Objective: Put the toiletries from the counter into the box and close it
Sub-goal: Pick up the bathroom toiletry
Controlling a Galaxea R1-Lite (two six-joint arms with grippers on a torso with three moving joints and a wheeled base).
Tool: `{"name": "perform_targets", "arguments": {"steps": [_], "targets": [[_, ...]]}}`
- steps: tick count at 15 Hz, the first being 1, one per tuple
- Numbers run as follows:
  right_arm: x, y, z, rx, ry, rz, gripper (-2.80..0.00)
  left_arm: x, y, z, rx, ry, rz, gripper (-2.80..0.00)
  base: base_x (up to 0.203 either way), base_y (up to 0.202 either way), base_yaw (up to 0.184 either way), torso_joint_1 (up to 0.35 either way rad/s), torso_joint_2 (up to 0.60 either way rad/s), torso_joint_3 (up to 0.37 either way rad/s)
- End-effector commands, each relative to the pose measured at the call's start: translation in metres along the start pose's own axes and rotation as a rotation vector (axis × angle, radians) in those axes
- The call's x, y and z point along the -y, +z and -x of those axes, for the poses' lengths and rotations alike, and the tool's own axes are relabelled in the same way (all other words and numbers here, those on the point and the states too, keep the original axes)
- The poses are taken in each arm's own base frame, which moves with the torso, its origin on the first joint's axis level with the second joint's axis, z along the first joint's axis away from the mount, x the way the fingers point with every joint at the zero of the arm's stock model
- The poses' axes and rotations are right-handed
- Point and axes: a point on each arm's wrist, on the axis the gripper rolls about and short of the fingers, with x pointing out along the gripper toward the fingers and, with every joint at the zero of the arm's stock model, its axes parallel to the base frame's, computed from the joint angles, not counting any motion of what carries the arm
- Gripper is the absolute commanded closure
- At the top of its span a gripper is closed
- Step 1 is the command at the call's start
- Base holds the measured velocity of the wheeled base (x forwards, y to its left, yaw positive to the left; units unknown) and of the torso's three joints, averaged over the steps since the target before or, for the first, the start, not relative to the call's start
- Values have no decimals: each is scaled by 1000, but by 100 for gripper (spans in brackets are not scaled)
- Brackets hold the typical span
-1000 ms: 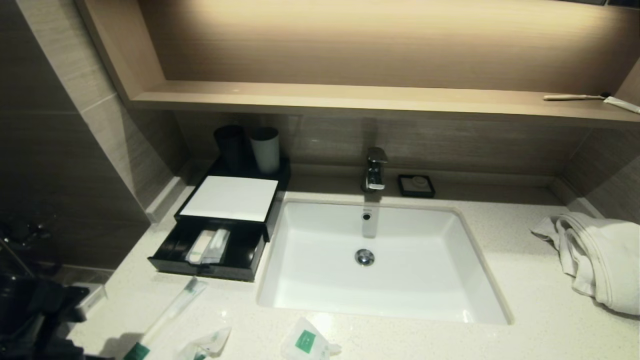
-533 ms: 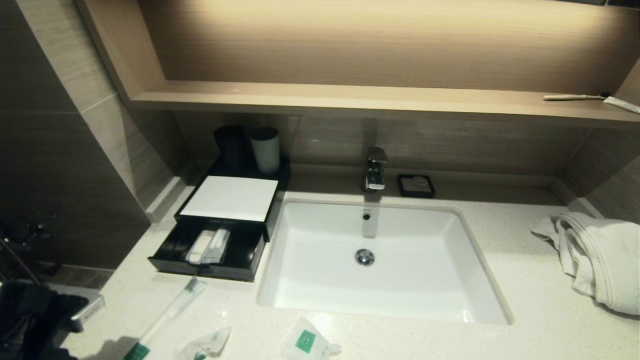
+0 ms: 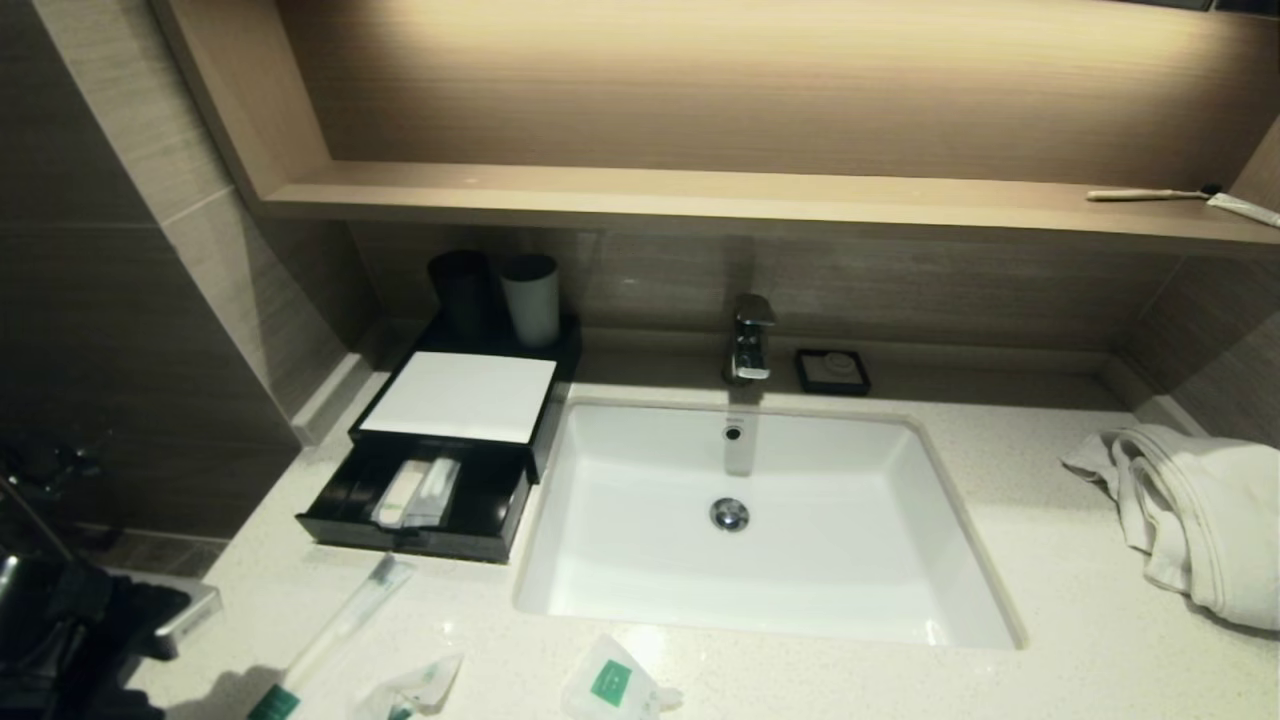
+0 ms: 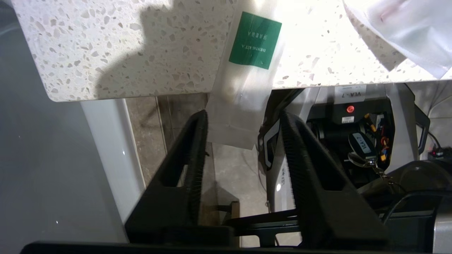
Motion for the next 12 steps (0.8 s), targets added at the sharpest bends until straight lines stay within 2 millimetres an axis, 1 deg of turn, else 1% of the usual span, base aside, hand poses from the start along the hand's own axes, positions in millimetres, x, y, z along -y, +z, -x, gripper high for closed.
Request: {"name": "perform_targets", "arguments": {"steps": [1,7,9,12], "targets": [[0,0,0,0,0,0,0,0,0,-3,-20,-6,-6,-280,0,0,0,0,0,0],[0,0,0,0,0,0,0,-2,4,-13,-51,-40,-25,-280,0,0,0,0,0,0],[0,0,0,0,0,0,0,-3,7,-19,-50,-44,-56,-280,0,0,0,0,0,0],[0,0,0,0,0,0,0,-4,9,-19,-46,-41,-59,-280,0,0,0,0,0,0]]}}
